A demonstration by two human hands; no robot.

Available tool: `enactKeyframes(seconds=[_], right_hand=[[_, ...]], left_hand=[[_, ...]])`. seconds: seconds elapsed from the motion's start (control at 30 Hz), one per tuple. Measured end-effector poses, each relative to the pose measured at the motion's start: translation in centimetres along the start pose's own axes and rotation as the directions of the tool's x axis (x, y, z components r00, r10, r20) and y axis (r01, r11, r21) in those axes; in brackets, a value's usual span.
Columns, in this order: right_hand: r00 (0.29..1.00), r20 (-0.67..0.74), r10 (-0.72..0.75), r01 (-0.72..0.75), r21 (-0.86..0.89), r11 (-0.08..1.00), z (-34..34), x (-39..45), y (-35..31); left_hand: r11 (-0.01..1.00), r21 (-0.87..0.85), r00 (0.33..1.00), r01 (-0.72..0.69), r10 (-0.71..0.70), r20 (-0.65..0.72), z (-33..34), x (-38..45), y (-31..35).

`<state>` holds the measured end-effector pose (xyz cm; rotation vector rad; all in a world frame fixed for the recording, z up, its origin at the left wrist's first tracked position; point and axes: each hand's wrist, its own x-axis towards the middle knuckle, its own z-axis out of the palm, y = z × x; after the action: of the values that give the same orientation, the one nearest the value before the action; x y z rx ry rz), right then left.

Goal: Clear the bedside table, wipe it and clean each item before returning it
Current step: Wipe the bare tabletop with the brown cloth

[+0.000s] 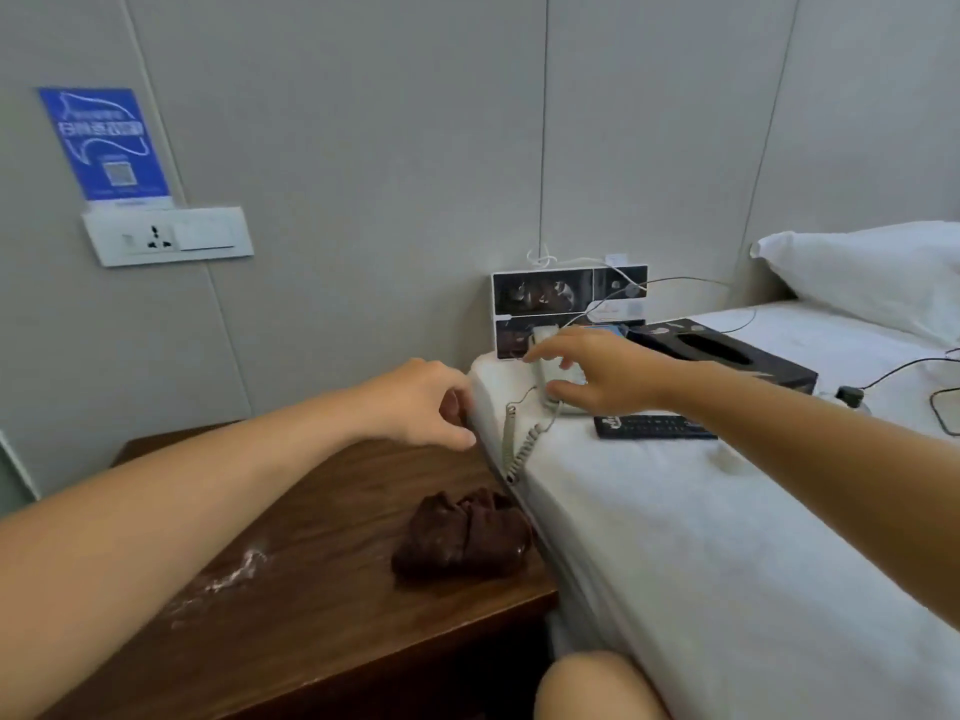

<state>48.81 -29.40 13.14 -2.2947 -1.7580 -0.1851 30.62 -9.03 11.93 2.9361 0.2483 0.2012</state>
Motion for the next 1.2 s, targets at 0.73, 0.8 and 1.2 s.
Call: enactKeyframes(seconds=[0.73,0.8,1.2], right_hand=[[0.959,0.267,-0.091,0.089,0.021,0.996,12.1,5.0,-21.1],[0.936,0.345,0.067,-0.021,-0.135,0.991,12.0,4.2,-18.2],[0.977,0.201,0.065,-0.063,-0.017,0.998,17.5,-1.3,-10.7]], left_hand=[[0.826,-0.155,0.823,0.542,-0.559,-0.101,0.6,-34.3,-17.9],[0.834,-0.188,0.827,0.518,-0.545,-0.139,1.9,-34.4,-17.4],[0.869,-0.194,0.822,0.455,-0.494,-0.282,7.3,-34.1,-19.6]])
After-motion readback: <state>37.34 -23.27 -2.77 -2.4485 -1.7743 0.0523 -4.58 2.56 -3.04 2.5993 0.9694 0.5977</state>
